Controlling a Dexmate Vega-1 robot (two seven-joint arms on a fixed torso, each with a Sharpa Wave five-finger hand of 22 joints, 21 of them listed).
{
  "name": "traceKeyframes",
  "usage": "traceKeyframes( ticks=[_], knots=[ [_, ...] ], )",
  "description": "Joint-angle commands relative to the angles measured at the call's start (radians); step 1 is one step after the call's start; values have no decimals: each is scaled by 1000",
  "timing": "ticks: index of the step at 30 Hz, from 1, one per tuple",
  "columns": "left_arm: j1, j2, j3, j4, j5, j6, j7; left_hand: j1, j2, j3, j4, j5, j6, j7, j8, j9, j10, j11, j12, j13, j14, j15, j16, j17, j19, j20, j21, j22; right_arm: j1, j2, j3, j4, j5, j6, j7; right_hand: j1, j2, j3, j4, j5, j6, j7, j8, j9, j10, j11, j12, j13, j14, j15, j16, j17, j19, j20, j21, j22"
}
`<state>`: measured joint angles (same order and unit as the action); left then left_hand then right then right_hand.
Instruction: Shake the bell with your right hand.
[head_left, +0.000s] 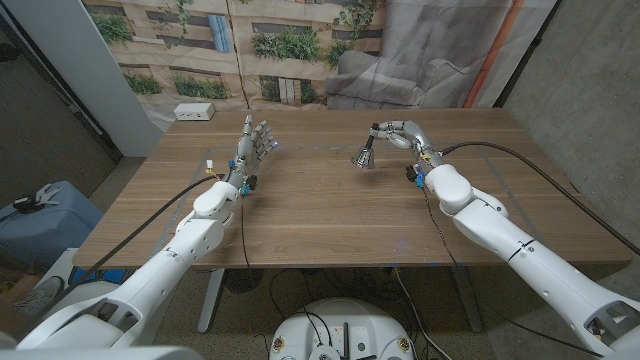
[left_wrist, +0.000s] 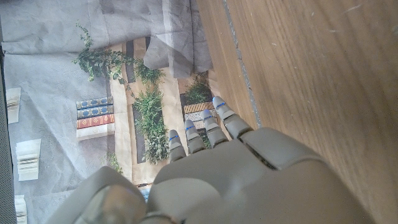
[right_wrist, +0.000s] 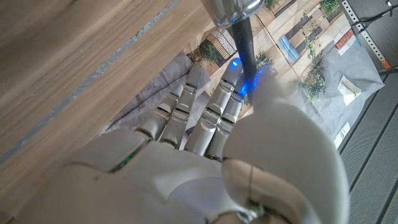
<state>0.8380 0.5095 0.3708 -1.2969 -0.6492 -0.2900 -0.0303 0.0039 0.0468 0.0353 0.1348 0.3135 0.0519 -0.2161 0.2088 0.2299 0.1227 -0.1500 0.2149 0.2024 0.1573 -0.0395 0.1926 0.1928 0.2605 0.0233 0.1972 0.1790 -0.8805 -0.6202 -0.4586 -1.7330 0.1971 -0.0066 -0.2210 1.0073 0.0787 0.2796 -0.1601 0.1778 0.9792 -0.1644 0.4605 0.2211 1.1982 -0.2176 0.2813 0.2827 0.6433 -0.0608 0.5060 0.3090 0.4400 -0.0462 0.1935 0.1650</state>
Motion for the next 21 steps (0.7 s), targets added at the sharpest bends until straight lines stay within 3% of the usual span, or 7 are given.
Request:
traceKeyframes(
  ticks=[1, 11, 21],
  knots=[
    [0, 0, 0, -1, 0, 0, 0, -1, 8, 0, 5, 6, -1, -6, 6, 4, 2, -6, 5, 5, 5, -98, 5, 5, 7, -3, 7, 6, -5, -21, 20, -28, 172, -76, 80, 17, 16, -3, -1, 6, 20, -6, 8, 3, 6, 3, 0, 3, 1, -163, 2, 3, 10, -57, 2, 5],
    [0, -1, 0, 0, 0, 0, 0, -1, 8, 0, 5, 6, -1, -6, 6, 4, 2, -4, 5, 5, 7, -97, 6, 5, 7, -2, 7, 6, 4, -32, 22, -34, 267, -115, 113, 18, 17, -5, -1, 7, 18, -5, 8, 3, 8, 3, 1, 4, 0, -162, 2, 4, 6, -61, 0, 5],
    [0, 0, 0, 0, 0, 0, 0, -1, 8, 0, 5, 6, -1, -6, 6, 4, 2, -6, 5, 5, 6, -96, 6, 5, 7, -2, 7, 6, -6, -39, -8, -25, 143, -15, 33, 18, 18, -6, -1, 7, 18, -5, 9, 4, 9, 3, 0, 5, 1, -163, 3, 6, 5, -63, 0, 5]
  ],
)
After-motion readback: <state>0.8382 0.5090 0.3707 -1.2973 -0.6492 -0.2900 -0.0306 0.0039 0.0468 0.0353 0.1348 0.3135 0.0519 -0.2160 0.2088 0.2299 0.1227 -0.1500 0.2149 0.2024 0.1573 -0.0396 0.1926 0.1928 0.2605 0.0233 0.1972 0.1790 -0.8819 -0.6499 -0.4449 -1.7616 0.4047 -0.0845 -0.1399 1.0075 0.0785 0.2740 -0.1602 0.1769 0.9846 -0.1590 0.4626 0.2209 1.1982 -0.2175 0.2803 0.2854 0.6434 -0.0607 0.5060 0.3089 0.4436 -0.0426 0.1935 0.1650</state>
